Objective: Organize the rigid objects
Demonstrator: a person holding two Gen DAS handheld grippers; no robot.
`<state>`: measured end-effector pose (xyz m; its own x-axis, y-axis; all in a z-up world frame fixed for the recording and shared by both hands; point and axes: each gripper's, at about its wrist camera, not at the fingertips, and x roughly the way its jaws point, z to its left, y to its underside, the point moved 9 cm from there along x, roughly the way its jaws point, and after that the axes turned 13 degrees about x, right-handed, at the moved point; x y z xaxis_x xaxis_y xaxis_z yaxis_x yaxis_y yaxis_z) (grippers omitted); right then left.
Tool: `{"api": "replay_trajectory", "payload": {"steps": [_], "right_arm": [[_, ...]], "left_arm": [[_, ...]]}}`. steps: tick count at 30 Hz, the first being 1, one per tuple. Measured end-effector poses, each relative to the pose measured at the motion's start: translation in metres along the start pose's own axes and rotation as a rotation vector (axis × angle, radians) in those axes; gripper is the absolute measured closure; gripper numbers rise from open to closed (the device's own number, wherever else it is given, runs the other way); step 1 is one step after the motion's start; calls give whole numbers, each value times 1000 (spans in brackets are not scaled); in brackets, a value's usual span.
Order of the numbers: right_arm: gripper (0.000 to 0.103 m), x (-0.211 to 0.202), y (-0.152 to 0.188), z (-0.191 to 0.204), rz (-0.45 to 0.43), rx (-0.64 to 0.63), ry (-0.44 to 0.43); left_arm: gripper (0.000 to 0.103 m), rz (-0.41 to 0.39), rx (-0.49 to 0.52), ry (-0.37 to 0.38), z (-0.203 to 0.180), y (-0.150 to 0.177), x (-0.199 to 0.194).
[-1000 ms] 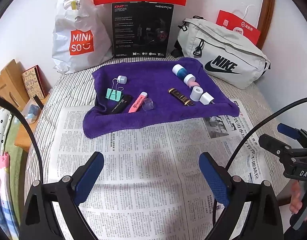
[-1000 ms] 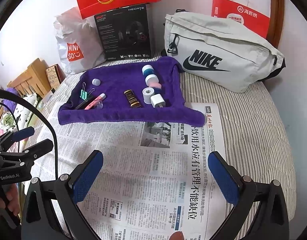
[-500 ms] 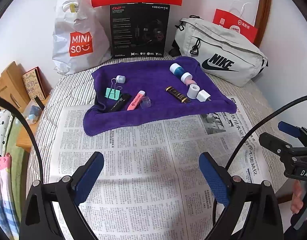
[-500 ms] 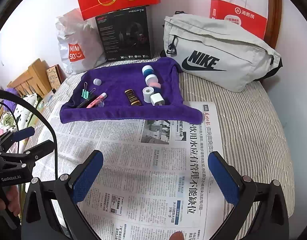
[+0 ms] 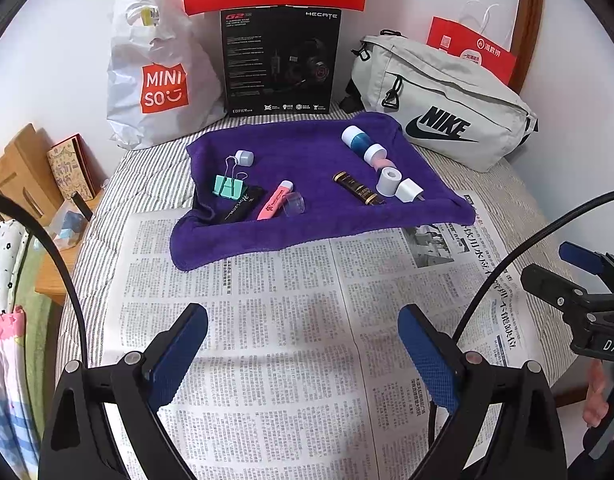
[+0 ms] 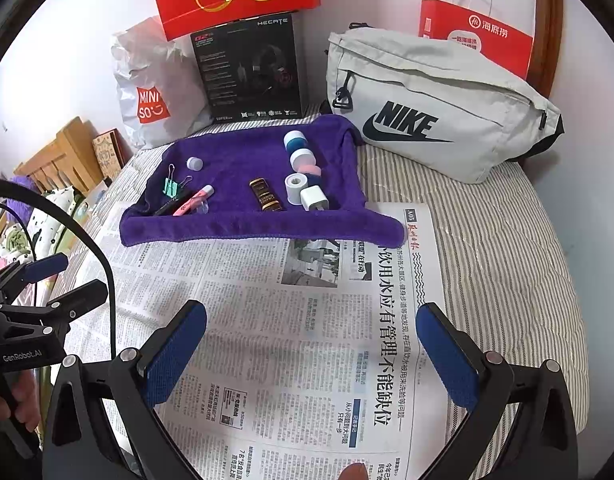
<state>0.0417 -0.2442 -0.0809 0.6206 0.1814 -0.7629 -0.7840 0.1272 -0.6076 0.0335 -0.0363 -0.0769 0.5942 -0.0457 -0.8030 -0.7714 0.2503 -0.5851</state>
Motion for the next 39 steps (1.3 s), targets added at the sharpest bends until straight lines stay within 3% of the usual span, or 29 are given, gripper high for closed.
{"api": "replay_trajectory", "payload": {"steps": [39], "right_arm": [[0, -3, 0, 1, -6, -9, 18]], "left_arm": [[7, 4, 4, -3, 0, 1, -2]]}}
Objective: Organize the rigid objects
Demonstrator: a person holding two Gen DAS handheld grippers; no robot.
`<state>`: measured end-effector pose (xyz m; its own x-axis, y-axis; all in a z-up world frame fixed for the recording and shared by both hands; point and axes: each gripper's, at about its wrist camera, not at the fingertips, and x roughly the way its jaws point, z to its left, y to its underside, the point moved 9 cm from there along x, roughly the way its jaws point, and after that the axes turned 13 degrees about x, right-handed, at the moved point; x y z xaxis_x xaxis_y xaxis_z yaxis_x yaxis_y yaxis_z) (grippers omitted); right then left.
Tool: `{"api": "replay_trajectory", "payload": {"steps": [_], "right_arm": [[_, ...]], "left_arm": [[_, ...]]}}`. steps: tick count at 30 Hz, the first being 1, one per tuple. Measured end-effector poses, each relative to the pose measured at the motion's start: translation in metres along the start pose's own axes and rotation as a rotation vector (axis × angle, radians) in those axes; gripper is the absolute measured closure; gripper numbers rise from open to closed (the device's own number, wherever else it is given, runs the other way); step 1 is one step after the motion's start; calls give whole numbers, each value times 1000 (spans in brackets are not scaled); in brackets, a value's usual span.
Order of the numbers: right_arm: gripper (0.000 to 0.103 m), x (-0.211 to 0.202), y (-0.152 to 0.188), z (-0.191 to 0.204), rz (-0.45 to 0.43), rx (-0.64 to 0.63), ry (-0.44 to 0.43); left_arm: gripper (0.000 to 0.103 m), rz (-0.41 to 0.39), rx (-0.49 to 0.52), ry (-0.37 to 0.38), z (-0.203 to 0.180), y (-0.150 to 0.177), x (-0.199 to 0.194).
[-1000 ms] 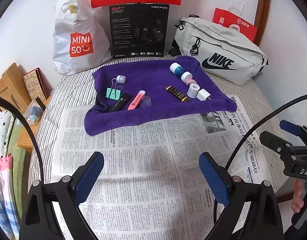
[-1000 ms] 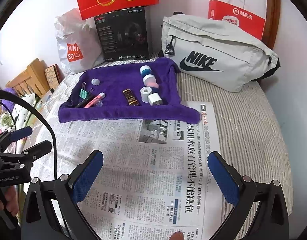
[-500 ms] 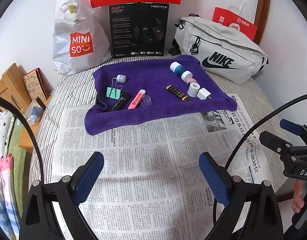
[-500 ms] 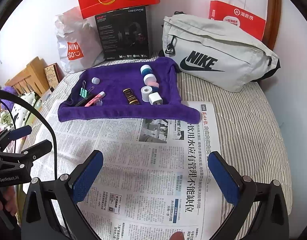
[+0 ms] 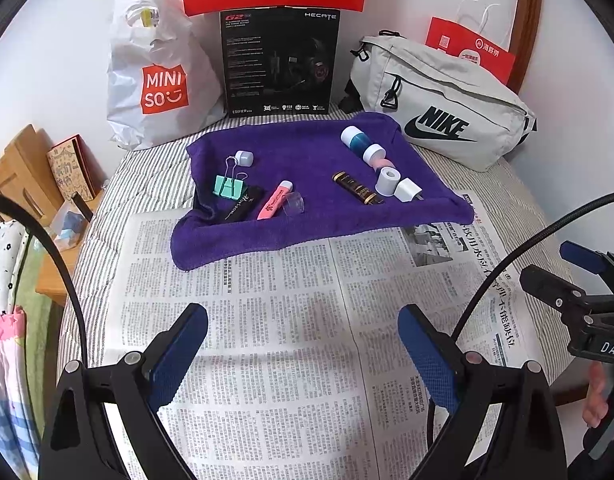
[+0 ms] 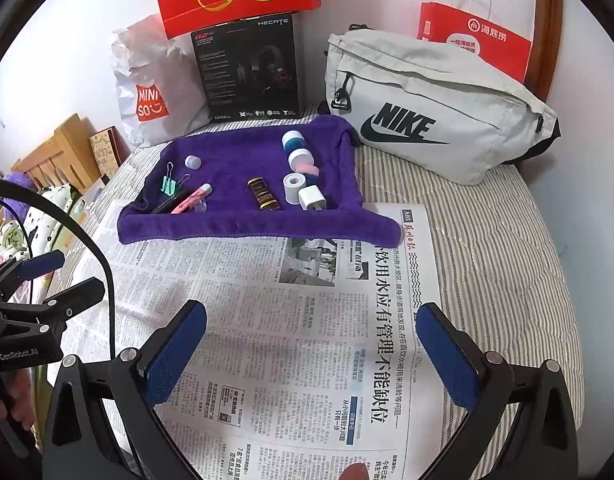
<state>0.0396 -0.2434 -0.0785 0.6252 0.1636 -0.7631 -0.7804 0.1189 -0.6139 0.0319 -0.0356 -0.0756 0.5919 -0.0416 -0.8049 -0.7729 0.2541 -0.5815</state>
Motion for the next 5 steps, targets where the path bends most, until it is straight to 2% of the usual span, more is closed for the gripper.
{"api": "replay_trajectory", "payload": {"steps": [5], "right_arm": [[0, -1, 0, 0, 0, 0, -2]], "left_arm": [[7, -11, 8, -8, -1, 0, -2]]}}
